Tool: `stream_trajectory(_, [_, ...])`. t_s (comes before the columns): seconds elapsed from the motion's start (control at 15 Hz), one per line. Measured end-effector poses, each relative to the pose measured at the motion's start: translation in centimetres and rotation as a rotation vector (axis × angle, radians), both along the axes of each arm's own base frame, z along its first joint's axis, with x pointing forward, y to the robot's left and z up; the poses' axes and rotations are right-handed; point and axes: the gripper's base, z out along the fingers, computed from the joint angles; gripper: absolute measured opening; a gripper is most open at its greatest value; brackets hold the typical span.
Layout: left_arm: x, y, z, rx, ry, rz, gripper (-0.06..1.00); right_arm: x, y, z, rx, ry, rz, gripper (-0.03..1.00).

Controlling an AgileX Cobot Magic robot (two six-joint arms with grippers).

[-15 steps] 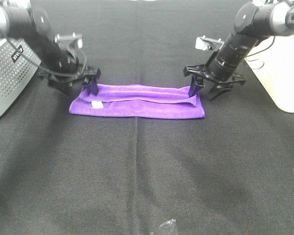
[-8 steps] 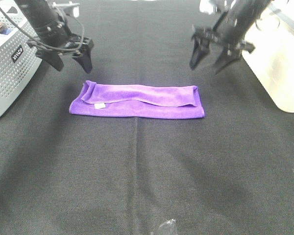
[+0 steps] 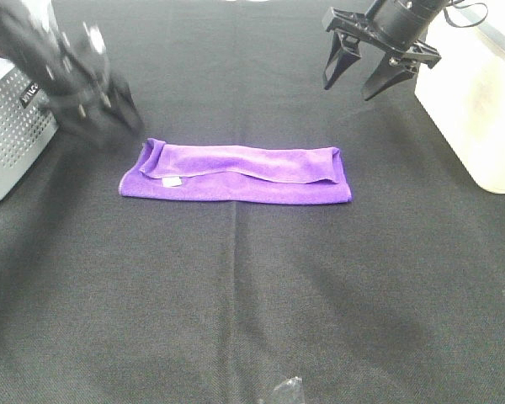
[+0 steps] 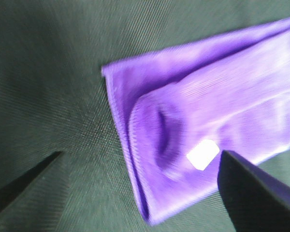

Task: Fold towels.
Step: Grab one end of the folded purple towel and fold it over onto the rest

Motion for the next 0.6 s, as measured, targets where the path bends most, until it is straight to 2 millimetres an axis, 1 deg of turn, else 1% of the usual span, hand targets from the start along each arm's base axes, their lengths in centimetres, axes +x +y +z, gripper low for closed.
stream_trajectory(0.07, [0.0, 0.0, -2.0, 0.000, 0.039, -0.004, 0.77, -0.2, 0.0, 0.6, 0.002, -0.013, 0.000, 0.65])
stream_trajectory(0.2, [-0.1, 0.0, -3.3, -0.003, 0.061, -0.005, 0.77, -0.3, 0.0, 1.2, 0.004, -0.024, -0.001, 0.65])
stream_trajectory(0.4, [0.0, -0.1, -3.8, -0.010, 0.071, -0.008, 0.77, -0.4, -0.1, 1.5, 0.007, -0.029, -0.004, 0.65])
stream_trajectory(0.47, [0.0, -0.8, -3.9, -0.009, 0.069, -0.022, 0.77, -0.4, -0.1, 1.5, 0.007, -0.029, -0.004, 0.65])
stream_trajectory(0.6, [-0.2, -3.0, -3.8, 0.000, 0.053, -0.069, 0.77, -0.4, -0.1, 1.5, 0.007, -0.029, -0.004, 0.65])
